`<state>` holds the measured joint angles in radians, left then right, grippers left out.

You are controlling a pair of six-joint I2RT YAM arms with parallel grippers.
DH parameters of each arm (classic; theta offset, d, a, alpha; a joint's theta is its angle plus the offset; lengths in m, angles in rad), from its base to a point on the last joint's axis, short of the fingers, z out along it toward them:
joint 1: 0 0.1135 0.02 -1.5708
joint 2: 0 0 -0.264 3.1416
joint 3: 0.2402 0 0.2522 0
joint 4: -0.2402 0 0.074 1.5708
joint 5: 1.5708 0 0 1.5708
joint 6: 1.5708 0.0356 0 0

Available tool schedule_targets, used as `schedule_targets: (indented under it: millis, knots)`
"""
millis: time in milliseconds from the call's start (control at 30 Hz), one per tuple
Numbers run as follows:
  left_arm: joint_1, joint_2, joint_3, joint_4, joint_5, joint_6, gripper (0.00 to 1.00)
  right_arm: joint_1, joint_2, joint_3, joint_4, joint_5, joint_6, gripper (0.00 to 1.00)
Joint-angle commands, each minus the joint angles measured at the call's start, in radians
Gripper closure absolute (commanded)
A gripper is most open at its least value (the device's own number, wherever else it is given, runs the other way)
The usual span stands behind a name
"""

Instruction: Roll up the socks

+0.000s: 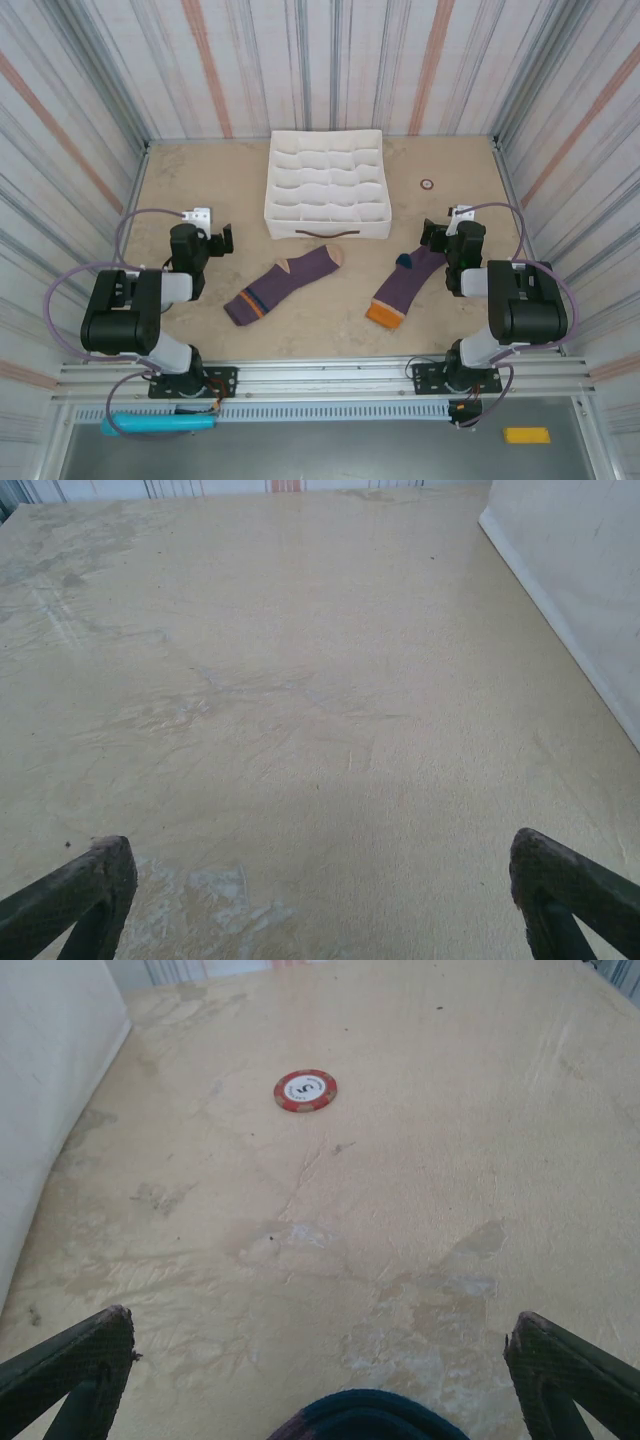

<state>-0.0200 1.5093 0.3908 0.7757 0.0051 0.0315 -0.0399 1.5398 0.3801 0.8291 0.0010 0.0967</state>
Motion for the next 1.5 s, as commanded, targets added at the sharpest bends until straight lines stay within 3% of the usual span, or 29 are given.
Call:
schedule_targets:
  millis: [0, 800, 900, 1000, 1133, 1233, 1467]
  knots:
    - [-0.001, 0.001, 0.017, 0.017, -0.015, 0.025, 0.01, -0.005, 0.005, 0.02, -0.004, -0.006, -0.008, 0.01]
    - [-0.009, -0.006, 0.019, 0.023, -0.039, 0.024, 0.01, -0.006, 0.004, 0.019, -0.004, -0.009, -0.007, 0.01]
    - [-0.039, -0.082, 0.117, -0.207, -0.144, 0.021, 0.01, -0.001, -0.001, 0.021, -0.008, 0.005, -0.009, 0.01]
    - [-0.044, -0.157, 0.241, -0.474, -0.183, -0.037, 0.01, 0.041, -0.101, 0.073, -0.187, 0.042, -0.048, 0.01]
    - [-0.052, -0.236, 0.425, -0.869, -0.126, -0.176, 0.05, 0.089, -0.251, 0.172, -0.47, 0.096, 0.001, 0.01]
    - [-0.086, -0.264, 0.575, -1.173, -0.117, -0.328, 0.01, 0.136, -0.352, 0.267, -0.719, 0.136, 0.085, 0.01]
    - [-0.24, -0.363, 0.702, -1.453, 0.131, -0.602, 0.04, 0.269, -0.489, 0.4, -1.109, 0.143, 0.343, 0.01]
